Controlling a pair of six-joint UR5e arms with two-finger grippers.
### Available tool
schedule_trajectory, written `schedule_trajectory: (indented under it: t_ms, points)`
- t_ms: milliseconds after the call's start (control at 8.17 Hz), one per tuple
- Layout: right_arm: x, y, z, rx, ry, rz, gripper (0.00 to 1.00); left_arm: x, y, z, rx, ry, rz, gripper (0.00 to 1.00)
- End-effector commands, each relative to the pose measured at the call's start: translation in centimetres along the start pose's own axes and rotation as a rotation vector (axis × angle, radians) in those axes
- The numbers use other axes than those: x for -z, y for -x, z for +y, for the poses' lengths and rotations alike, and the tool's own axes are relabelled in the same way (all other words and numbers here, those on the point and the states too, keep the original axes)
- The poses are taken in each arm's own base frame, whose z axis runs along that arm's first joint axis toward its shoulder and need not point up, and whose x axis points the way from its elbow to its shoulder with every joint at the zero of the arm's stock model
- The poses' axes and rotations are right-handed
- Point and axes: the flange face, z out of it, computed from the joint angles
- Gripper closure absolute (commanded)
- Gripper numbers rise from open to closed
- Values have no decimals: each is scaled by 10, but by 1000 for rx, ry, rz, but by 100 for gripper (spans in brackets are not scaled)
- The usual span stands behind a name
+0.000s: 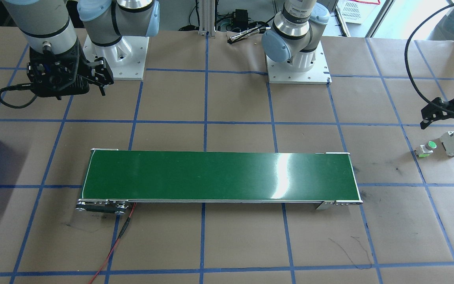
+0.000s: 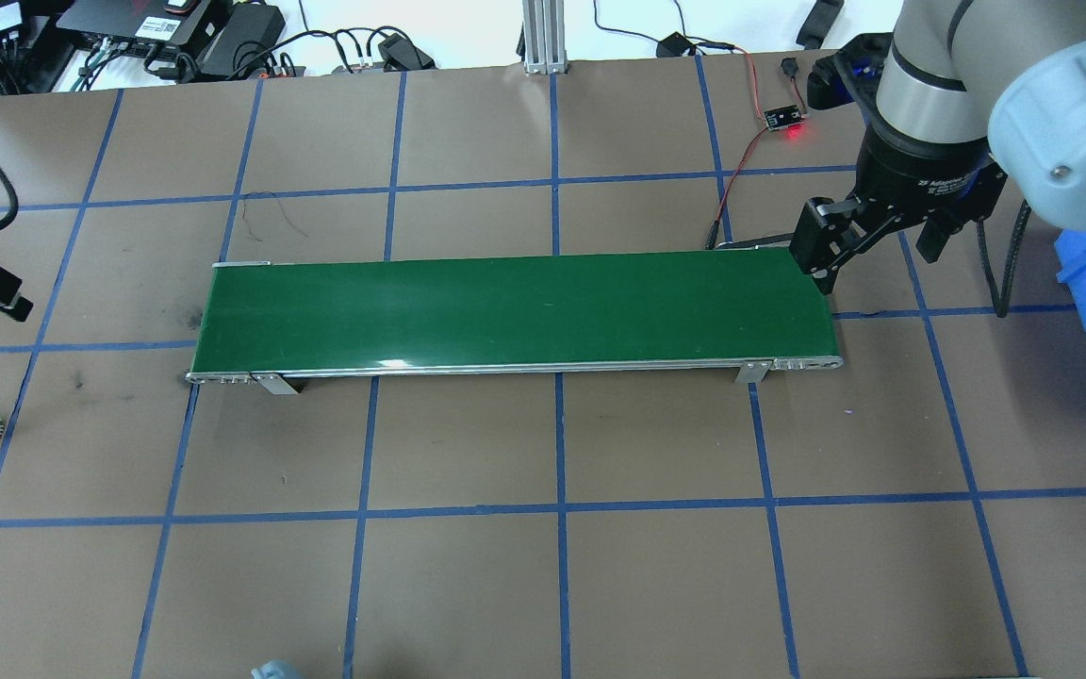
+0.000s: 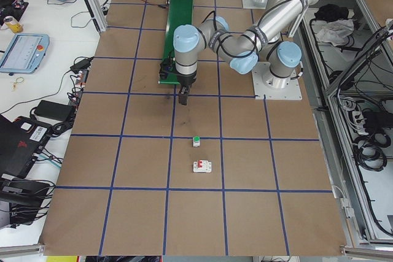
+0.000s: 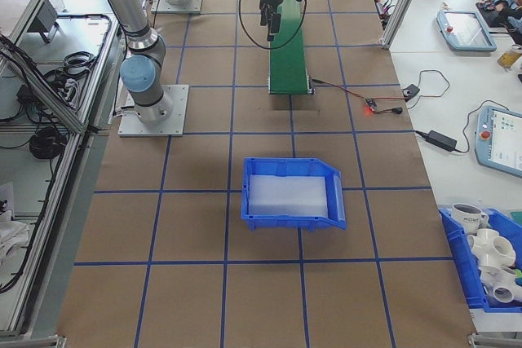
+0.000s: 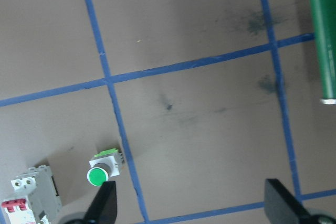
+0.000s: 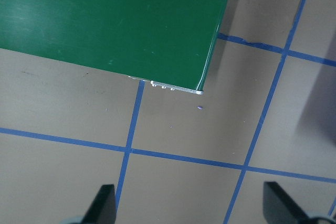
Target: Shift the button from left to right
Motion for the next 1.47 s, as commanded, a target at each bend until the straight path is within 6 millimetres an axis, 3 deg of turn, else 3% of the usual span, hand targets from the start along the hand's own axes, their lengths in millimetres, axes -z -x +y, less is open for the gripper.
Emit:
schedule_trajectory:
  t_ms: [0, 367, 612, 1347]
  points:
    - [0, 0, 0, 0, 0, 0, 0, -74, 80, 30, 90, 39, 37, 0]
    - [0, 0, 0, 0, 0, 0, 0, -142, 113, 42, 161, 111, 59, 0]
    - [0, 0, 0, 0, 0, 0, 0, -168, 124, 43, 184, 172, 7, 0]
    - [0, 0, 0, 0, 0, 0, 0, -177, 118, 39, 370, 181, 19, 0]
